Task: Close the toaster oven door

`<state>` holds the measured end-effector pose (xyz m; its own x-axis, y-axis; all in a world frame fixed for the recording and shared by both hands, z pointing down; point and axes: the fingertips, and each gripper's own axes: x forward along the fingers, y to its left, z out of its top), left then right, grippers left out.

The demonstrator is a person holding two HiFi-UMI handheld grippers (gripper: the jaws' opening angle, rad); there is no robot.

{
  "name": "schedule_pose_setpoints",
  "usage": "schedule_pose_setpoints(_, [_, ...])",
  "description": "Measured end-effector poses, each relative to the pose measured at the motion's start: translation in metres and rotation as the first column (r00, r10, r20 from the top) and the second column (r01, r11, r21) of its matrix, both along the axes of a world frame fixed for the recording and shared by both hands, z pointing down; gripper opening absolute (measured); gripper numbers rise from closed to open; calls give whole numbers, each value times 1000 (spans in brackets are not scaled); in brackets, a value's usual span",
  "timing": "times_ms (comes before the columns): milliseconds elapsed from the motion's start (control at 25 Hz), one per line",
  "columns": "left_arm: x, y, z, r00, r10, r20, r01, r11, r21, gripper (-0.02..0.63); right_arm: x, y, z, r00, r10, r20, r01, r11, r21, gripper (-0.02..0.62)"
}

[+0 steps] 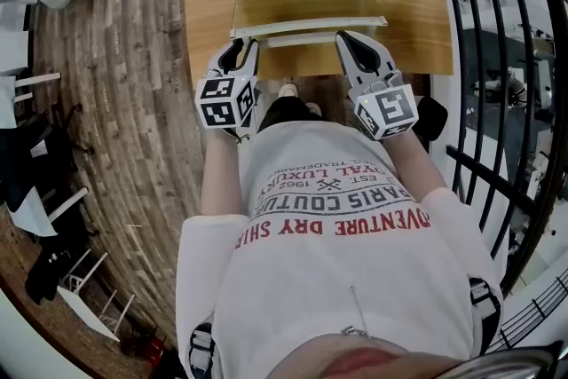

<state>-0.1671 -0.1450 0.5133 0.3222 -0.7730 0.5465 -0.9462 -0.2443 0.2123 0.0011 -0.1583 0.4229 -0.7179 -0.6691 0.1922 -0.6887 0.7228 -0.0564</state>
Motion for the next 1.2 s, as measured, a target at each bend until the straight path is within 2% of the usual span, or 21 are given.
schedule_pose_setpoints(120, [-1,-5,-8,1000,-5,2,5,1000,10,97,2,-9,-8,1000,30,8,-30,1000,7,-14])
schedule_pose_setpoints(400, [-7,-25,-35,999,-17,-45,20,997,74,97,5,-23,-20,999,52,2,-52,998,40,-14])
schedule_pose_setpoints(600, [-9,-39,-51,1000,-5,21,3,996,91,97,4,-35,-29,998,67,-9,-66,995,68,-14])
schedule_pose_setpoints(680, [-10,-45,-57,1000,-14,25,11,994,110,97,1,-39,-33,998,68,-9,-67,994,82,-14])
schedule_pose_setpoints(840, [-12,-57,-66,1000,-18,5,17,990,137,97,-5,-43,-37,998,63,-21,-61,993,102,-14])
schedule_pose_setpoints(1040, [-16,-76,-79,998,-8,-55,17,985,171,97,-6,-49,-41,996,78,-36,-73,989,125,-14])
schedule_pose_setpoints(1200, [-20,-90,-88,998,-10,-64,22,980,198,97,-4,-56,-43,994,97,-41,-91,987,132,-14])
